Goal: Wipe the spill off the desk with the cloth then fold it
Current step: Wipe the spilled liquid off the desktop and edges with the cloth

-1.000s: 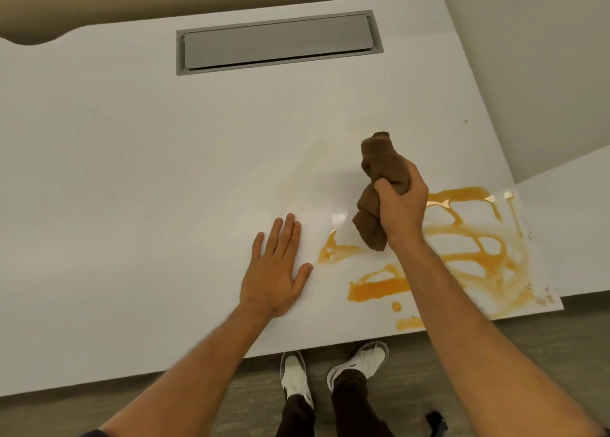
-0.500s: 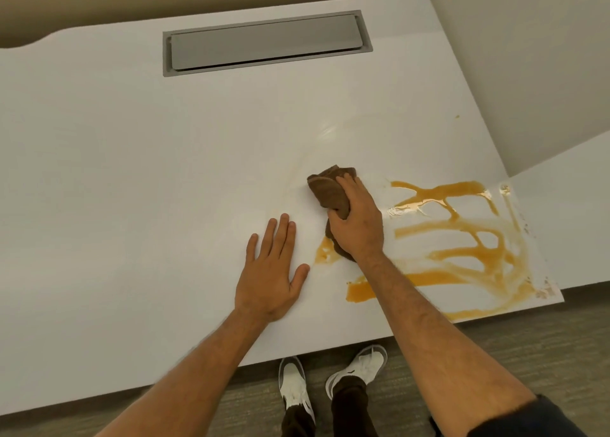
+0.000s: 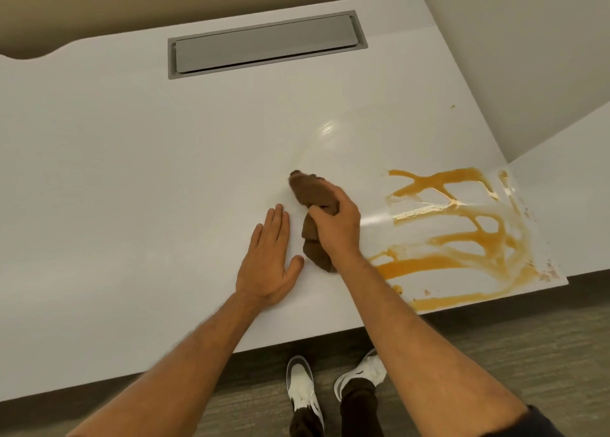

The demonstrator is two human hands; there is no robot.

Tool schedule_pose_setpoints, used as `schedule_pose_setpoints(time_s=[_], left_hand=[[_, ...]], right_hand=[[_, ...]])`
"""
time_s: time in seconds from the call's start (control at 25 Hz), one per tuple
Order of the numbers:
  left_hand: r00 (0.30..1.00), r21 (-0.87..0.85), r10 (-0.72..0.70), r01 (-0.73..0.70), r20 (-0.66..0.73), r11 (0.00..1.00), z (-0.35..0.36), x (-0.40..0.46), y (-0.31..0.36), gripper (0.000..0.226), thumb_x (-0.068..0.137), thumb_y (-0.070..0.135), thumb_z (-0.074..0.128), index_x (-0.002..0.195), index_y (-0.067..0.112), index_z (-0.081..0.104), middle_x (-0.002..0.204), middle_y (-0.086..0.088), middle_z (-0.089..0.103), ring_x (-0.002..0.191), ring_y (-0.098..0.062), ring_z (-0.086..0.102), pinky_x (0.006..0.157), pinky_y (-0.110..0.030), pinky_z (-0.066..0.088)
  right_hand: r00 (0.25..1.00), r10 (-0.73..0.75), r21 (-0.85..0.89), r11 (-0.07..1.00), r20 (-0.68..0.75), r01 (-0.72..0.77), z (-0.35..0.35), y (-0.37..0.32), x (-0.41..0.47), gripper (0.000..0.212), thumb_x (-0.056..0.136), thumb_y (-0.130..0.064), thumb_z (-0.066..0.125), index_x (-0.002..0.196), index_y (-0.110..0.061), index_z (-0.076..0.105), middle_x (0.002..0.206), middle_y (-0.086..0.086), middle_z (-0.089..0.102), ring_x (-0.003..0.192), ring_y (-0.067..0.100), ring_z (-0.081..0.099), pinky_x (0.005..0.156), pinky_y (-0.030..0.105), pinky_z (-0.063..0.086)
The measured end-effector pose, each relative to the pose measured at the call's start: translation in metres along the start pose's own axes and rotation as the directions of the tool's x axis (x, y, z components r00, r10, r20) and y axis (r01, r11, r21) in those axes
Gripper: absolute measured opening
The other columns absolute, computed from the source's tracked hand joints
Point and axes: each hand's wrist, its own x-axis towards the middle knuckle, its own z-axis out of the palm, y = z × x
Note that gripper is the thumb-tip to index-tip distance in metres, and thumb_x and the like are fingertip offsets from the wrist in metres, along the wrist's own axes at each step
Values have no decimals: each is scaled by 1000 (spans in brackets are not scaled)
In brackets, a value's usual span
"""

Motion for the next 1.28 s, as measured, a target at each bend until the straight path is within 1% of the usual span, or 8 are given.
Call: schedule_pose_setpoints(time_s=[0.08,0.16,0.28,0.36,0.44,0.8,1.0,1.28], left_hand=[[999,-120,43,-40,27,992,-8,-6,-8,82,100,57,25,165,21,-10,174,5,-18,160,-9,-18,132,-37,-7],[999,-57,43,-42,15,997,-16,-11,-21,83,102,61,24,166,21,-12,174,6,-20,160,-10,-21,131,-37,-12],[997,143,-71,73,-18,987,-18,-19,-31,90,99,72,14,164,19,-17,173,2,-24,159,-13,-24,129,-40,-17],[995,210,-96,97,-16,973,-13,-20,-31,92,97,76,9,164,19,-20,172,2,-26,159,-15,-24,128,-43,-17],[995,215,-91,95,-27,972,-10,-18,-30,92,97,78,7,165,19,-18,173,1,-23,160,-15,-21,129,-45,-14],[997,207,-70,71,-15,976,-13,-18,-29,93,100,74,17,166,15,-11,175,-2,-17,162,-16,-17,130,-46,-10],[997,221,-79,77,-2,972,-17,-18,-31,92,101,73,16,166,13,-11,175,-4,-17,162,-17,-16,130,-46,-11],[997,192,-78,79,-11,978,-17,-18,-31,92,102,71,18,166,13,-11,175,-4,-17,162,-17,-16,130,-45,-11]], right_hand=[[990,57,173,984,-133,-33,-11,-11,1,45,83,-5,64,124,-24,69,111,-7,74,101,10,69,97,35,57],[967,-19,132,990,-253,54,-20,-18,-3,47,82,-10,63,123,-32,68,111,-15,72,101,2,67,91,24,56],[955,-140,-191,977,-263,91,-19,-4,-13,55,86,-9,66,138,-26,57,136,-5,61,128,14,55,109,35,48],[972,-169,-560,827,-166,48,-10,15,-23,65,94,-20,68,152,-14,41,160,11,38,151,31,29,123,48,30],[970,-201,-724,689,-135,42,-1,28,-24,71,97,-33,65,156,-11,34,166,15,27,156,36,15,126,51,22],[955,-178,-710,703,-238,-46,11,3,82,64,105,-41,47,158,-9,30,168,13,24,157,33,11,127,46,15],[971,-240,-788,593,24,166,20,-11,133,60,105,-40,47,156,-12,35,167,11,28,156,33,15,126,45,16],[802,-292,-600,543,521,587,9,-5,106,66,84,-30,72,147,-24,53,161,3,41,153,28,28,123,48,24]])
